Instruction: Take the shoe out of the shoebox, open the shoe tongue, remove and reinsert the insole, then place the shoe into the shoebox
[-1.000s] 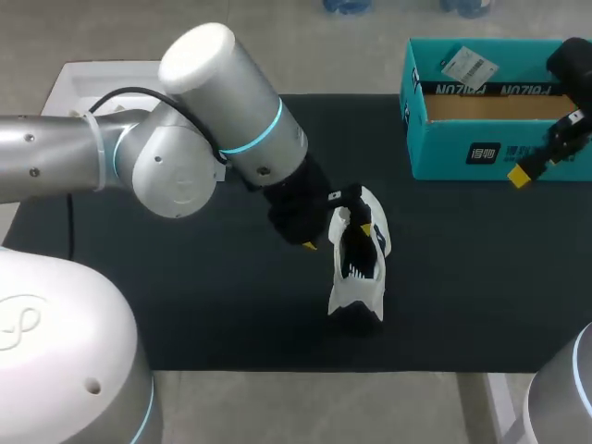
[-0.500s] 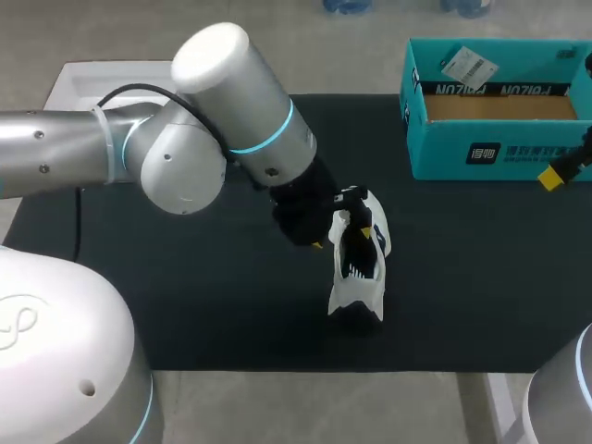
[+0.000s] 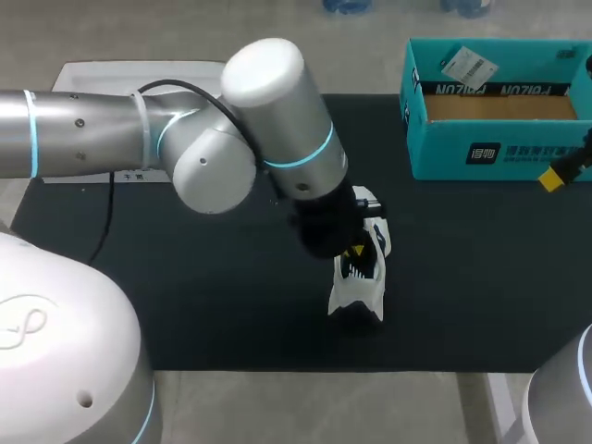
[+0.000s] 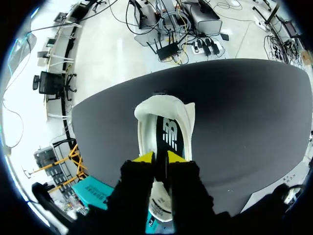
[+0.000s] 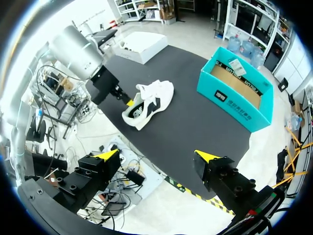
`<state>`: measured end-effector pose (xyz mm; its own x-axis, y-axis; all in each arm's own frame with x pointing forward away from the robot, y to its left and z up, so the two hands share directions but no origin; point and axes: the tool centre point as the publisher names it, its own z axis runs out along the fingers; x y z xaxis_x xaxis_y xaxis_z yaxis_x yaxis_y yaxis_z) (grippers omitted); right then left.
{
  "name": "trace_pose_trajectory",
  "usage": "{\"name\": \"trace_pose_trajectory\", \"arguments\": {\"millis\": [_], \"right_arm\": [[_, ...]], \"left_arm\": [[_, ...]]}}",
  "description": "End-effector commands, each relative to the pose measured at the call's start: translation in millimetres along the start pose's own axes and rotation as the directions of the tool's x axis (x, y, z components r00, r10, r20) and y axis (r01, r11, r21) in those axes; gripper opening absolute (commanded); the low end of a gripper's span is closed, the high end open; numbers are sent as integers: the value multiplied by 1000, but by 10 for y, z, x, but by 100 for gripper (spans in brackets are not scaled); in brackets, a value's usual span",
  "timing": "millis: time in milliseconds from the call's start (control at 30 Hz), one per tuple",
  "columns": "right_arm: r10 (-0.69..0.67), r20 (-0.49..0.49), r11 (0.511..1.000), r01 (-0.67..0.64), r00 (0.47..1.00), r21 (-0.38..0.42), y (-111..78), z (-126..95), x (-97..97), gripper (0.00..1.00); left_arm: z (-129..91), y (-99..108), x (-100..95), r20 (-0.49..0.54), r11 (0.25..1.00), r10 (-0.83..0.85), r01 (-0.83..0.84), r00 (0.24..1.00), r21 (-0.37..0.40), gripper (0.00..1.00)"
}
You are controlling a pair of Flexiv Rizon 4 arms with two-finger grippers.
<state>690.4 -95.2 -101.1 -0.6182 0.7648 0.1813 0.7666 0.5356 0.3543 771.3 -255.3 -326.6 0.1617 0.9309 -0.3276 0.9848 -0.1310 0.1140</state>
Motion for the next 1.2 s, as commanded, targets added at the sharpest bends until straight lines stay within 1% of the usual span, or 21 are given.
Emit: {"name": "trace_pose_trajectory", "arguments": {"millis": [33, 200, 367, 500, 600, 700, 800, 933, 1033, 1200], "right_arm": [[1, -1, 1000, -1, 1000, 5, 23, 4, -6, 100], [1, -1, 1000, -1, 1000, 5, 23, 4, -6, 100], [1, -1, 1000, -1, 1000, 5, 23, 4, -6, 100], [1, -1, 1000, -1, 1000, 5, 23, 4, -6, 100], [1, -1, 1000, -1, 1000, 5, 23, 4, -6, 100], [1, -1, 1000, -1, 1000, 5, 23, 4, -6, 100], [1, -1, 1000, -1, 1000, 5, 23, 4, -6, 100], [1, -1, 1000, -1, 1000, 5, 23, 4, -6, 100], [1, -1, 1000, -1, 1000, 5, 23, 4, -6, 100], [1, -1, 1000, -1, 1000, 5, 23, 4, -6, 100]], "left_arm": [[207, 13, 2, -38, 1000, 0, 0, 999, -6, 0], [428, -49, 88, -73, 1000, 13, -13, 997, 4, 0], [668, -107, 138, -94, 999, 31, -34, 995, -22, 0], [814, -150, 178, -109, 999, 34, -36, 993, -18, 0], [867, -176, 212, -130, 999, 44, -47, 991, -21, 0], [812, -152, 211, -123, 999, 42, -45, 992, -24, 0], [698, -86, 174, -105, 998, 46, -51, 993, -44, 0], [505, 30, 92, -87, 995, 56, -62, 995, -74, 0], [345, 101, 28, -82, 994, 71, -77, 994, -82, 0], [238, 282, -61, -89, 987, 82, -93, 993, -129, 0]]}}
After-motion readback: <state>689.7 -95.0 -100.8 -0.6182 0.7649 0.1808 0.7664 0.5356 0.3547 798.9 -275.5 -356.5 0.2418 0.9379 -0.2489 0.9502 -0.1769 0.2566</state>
